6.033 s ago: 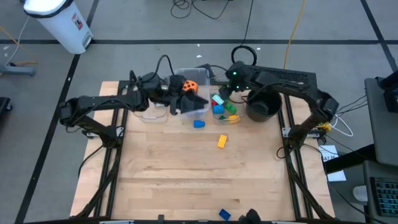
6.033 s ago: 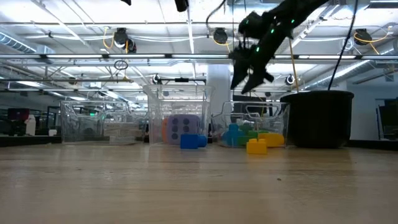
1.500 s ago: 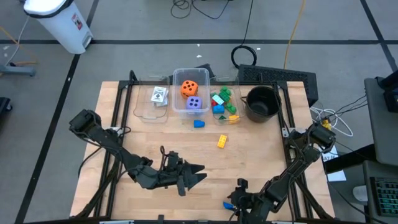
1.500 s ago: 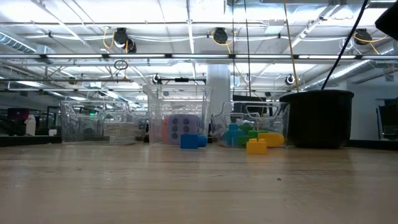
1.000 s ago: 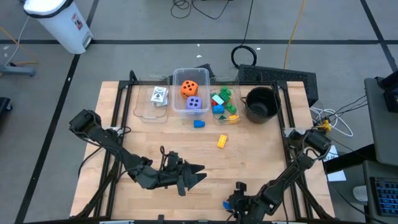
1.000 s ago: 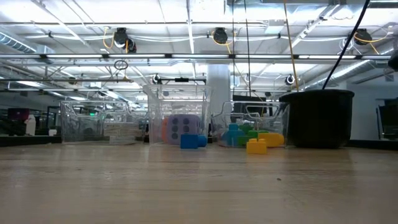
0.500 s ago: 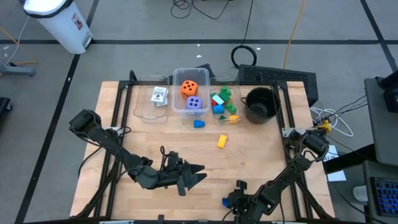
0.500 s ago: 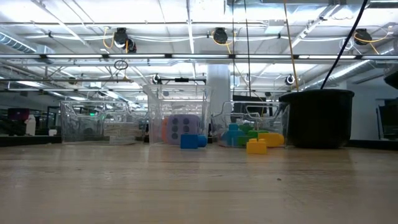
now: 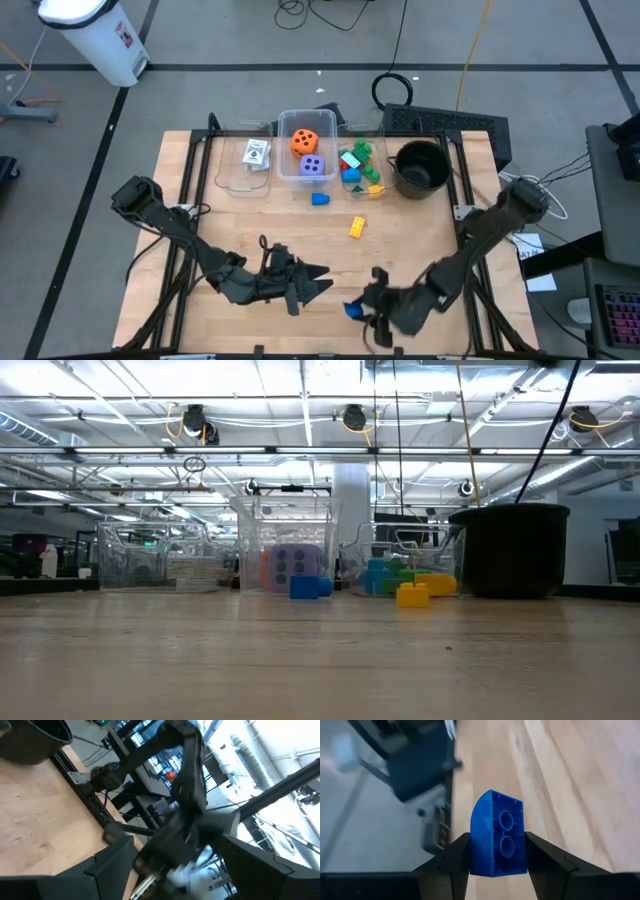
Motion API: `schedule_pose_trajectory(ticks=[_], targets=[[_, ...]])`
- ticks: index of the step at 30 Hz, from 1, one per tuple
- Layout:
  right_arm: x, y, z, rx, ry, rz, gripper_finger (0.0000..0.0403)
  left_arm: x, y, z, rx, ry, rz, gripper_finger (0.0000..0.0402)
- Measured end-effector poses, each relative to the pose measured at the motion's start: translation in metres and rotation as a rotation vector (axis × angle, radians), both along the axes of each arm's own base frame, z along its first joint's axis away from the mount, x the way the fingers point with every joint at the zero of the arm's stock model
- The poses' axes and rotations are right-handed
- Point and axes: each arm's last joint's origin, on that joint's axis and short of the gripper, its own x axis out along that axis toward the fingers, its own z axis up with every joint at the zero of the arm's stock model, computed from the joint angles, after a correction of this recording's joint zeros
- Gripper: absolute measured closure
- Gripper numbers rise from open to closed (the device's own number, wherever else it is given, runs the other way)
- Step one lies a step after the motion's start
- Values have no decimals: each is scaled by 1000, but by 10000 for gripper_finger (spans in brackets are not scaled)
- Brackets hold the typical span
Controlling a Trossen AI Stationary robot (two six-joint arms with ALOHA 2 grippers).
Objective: Pick & Place Toys
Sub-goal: Put the dark blue game piece into the right transparent bin
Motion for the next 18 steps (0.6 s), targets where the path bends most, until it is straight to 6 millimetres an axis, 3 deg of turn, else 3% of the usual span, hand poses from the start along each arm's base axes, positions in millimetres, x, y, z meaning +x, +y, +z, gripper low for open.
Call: schedule_pose_trajectory(ticks=[5,9,13,18], targets=[[-1,-43,59,153,-127,43,251,7,9,2,30,-13,-58,98],[-3,-81,92,264,-197,57,248,16,21,3,84,-24,-104,105],[0,-112,107,343,-223,94,251,26,36,3,147,-26,-147,131],[9,-137,112,437,-227,119,250,37,56,3,183,-36,-232,167]])
